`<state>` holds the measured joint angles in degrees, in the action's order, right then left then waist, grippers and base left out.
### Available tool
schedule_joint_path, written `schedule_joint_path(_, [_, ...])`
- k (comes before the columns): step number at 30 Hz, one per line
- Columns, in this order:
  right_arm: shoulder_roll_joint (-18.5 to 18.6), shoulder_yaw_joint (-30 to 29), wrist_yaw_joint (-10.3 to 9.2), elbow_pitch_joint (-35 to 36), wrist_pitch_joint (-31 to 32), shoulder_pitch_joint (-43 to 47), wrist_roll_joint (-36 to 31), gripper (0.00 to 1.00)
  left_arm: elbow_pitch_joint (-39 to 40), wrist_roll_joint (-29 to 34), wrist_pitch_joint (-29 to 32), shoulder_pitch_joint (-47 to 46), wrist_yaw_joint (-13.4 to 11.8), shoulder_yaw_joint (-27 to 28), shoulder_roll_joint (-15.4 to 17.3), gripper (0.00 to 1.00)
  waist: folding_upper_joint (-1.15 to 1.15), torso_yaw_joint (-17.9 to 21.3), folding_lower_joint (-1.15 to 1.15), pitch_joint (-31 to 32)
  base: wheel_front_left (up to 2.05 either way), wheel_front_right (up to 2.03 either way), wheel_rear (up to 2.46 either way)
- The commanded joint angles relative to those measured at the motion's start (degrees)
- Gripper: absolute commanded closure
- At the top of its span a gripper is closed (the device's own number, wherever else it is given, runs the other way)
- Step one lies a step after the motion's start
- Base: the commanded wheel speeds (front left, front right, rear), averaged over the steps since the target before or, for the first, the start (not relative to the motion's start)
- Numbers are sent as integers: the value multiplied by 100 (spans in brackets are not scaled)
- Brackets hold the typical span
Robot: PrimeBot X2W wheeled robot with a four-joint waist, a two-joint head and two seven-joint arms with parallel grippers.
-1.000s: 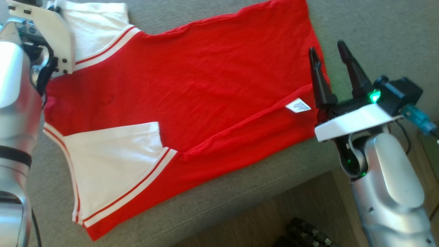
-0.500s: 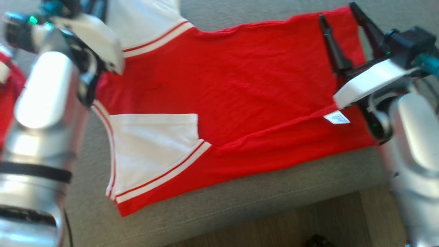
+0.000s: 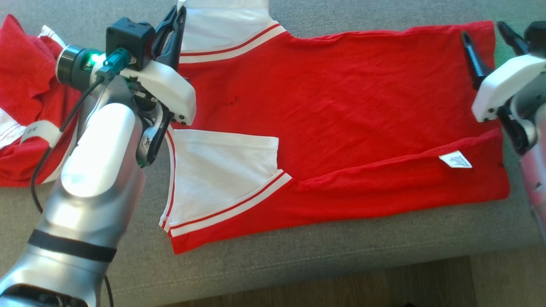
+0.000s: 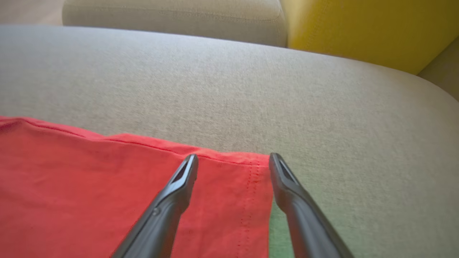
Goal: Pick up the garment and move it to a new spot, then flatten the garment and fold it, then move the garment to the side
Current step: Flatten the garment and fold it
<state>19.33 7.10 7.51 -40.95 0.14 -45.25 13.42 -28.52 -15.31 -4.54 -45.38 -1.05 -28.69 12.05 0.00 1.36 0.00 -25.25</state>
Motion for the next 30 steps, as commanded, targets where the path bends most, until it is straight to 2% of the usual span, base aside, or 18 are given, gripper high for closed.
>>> schedule_joint_path(1, [129, 27, -2, 84, 13, -90, -97, 0, 233, -46, 18, -107, -41, 185, 142, 100, 0, -13, 0, -21, 0, 0, 0])
schedule_joint_path(8, [45, -58, -2, -834, 17, -614, -462, 0, 615, -82, 109, 60, -167, 172, 178, 100, 0, -41, 0, -117, 0, 0, 0])
schedule_joint_path(15, [8, 2, -2, -1515, -117, -1021, -544, 0, 816, -122, 242, 103, -167, 109, 207, 100, 0, -47, 0, -209, 0, 0, 0])
schedule_joint_path(22, [-74, 469, -2, -1994, -167, -1168, -352, 0, 907, -147, 299, 98, -185, 70, 234, 100, 0, -86, 0, -240, 0, 0, 0])
schedule_joint_path(24, [-73, 694, -2, -2118, -172, -1174, -164, 99, 930, -160, 305, 105, -203, 69, 256, 100, 0, -93, 0, -241, 0, 0, 0])
schedule_joint_path(30, [-3, 1001, -2, -2217, -327, -1213, 174, 100, 962, -191, 292, 131, -279, 111, 317, 100, 0, -81, 0, -205, 0, 0, 0])
